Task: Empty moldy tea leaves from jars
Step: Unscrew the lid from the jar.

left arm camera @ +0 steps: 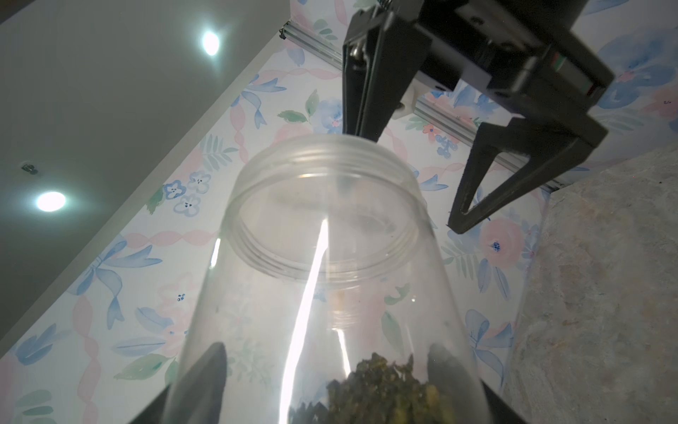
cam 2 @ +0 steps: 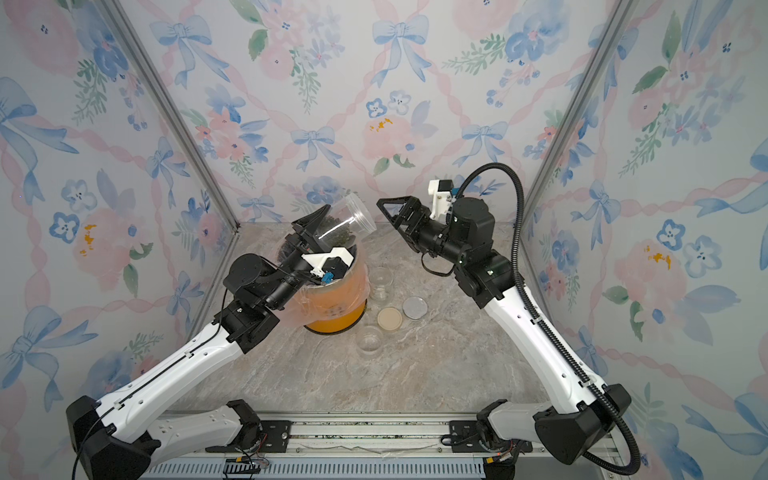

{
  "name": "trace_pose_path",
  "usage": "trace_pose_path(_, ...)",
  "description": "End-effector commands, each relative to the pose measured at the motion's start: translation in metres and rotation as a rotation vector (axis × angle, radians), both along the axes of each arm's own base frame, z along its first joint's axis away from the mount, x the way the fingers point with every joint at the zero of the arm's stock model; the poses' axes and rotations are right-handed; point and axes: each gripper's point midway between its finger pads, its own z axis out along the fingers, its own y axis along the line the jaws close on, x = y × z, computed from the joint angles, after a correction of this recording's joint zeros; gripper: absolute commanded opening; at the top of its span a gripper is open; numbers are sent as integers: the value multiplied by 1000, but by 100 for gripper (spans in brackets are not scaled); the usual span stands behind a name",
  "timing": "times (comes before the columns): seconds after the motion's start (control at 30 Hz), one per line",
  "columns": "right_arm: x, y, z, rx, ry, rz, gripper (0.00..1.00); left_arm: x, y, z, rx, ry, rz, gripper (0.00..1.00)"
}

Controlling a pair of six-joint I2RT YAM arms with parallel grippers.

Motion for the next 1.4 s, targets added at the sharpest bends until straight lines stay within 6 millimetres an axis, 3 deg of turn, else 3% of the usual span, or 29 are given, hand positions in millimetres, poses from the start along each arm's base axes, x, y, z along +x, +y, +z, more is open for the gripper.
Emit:
trace_pose_path(0.0, -6, 13, 28, 67, -48, 38, 96, -6, 7, 16, 4, -88, 43, 43)
trace_pose_path(0.23, -10, 31, 45, 134, -88, 88, 97, -3, 5, 9, -5, -67, 39, 43)
trace_pose_path(0.53, -18, 37, 61, 166, -130, 117, 96, 2, 1, 1, -16, -45, 32, 42)
trace_pose_path(1.07, -20, 47, 37, 79, -101, 136, 97, 4, -1, 10, -26, -56, 27, 42)
trace_pose_path(1.37, -8, 38, 17, -12, -73, 73, 97, 1, 1, 13, -29, -63, 30, 42)
